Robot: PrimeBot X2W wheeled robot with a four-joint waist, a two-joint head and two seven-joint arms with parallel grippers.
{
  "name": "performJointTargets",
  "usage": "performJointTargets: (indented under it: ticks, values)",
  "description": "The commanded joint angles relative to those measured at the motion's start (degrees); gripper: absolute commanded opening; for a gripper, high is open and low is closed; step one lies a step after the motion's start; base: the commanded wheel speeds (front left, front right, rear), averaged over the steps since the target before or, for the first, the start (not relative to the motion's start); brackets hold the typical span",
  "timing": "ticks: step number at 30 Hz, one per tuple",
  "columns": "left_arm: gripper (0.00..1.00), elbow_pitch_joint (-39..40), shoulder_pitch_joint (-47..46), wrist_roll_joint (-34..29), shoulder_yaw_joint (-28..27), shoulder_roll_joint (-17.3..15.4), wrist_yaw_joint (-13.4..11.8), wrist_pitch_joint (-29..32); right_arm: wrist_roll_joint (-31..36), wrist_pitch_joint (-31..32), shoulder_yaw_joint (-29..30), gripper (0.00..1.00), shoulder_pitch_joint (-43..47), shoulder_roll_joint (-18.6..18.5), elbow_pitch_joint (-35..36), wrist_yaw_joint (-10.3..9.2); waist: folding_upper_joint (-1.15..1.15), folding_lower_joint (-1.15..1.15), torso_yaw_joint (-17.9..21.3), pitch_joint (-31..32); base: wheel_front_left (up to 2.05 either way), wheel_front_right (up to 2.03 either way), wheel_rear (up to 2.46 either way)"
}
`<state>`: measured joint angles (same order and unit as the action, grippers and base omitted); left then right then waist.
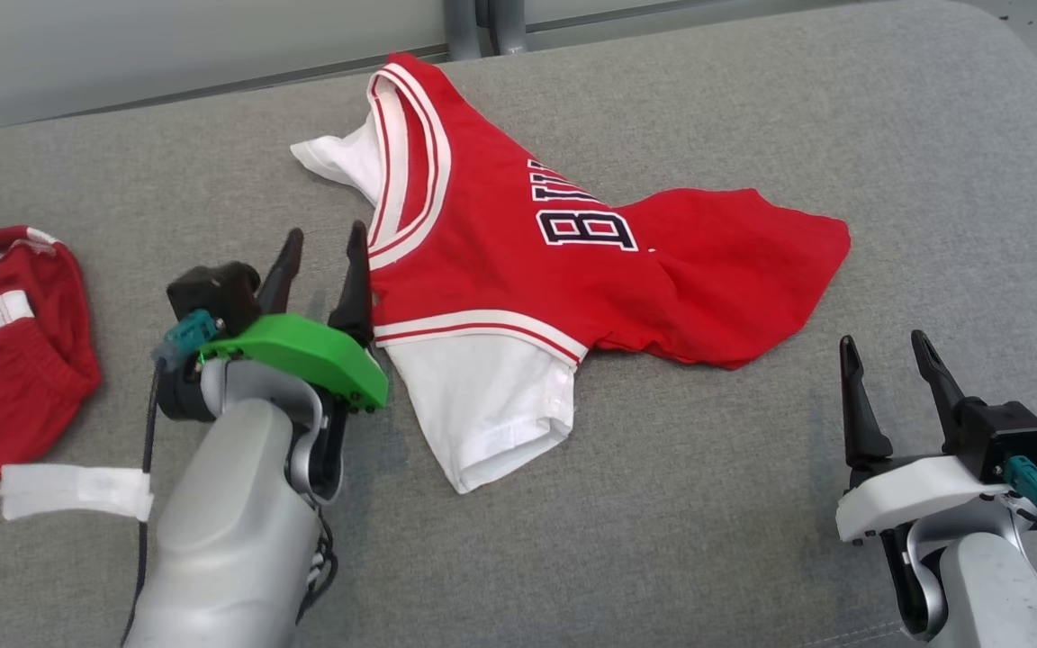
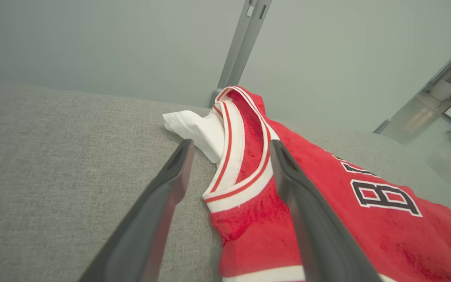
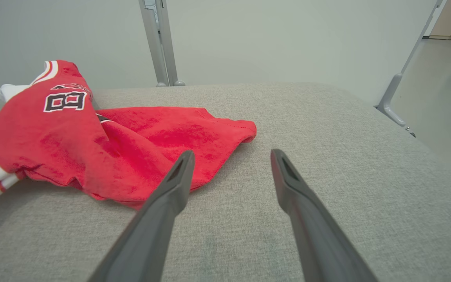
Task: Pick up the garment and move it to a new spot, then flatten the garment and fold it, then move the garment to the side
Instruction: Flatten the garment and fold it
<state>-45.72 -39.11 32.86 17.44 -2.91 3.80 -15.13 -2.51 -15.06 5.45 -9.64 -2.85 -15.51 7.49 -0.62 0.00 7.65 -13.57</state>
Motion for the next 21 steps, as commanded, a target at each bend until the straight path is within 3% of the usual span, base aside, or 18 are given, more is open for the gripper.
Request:
performJointTargets:
  ticks: [1, 12, 21]
  values:
    - [1.00, 1.31, 3.01, 1.23, 1.50, -0.02, 0.26, -0.02, -0.22, -0.18, 0.25, 1.00, 0.83, -0.08, 0.07, 0.01, 0.62, 0.00, -1.70, 1.66, 0.00, 0.00, 0.00]
    - [1.00, 4.39, 14.47, 8.21, 9.53, -0.05, -1.05, -0.02, -0.14, -0.18, 0.84, 1.00, 2.83, -0.08, -0.36, 0.01, 0.62, 0.00, -3.86, 5.17, 0.00, 0.00, 0.00]
    - [1.00, 3.71, 18.95, 12.06, 18.30, -0.08, -2.38, 0.31, -0.29, -0.18, 0.55, 1.00, 3.88, -0.09, -0.09, 0.01, 0.62, 0.00, -3.41, 6.41, 0.00, 0.00, 0.00]
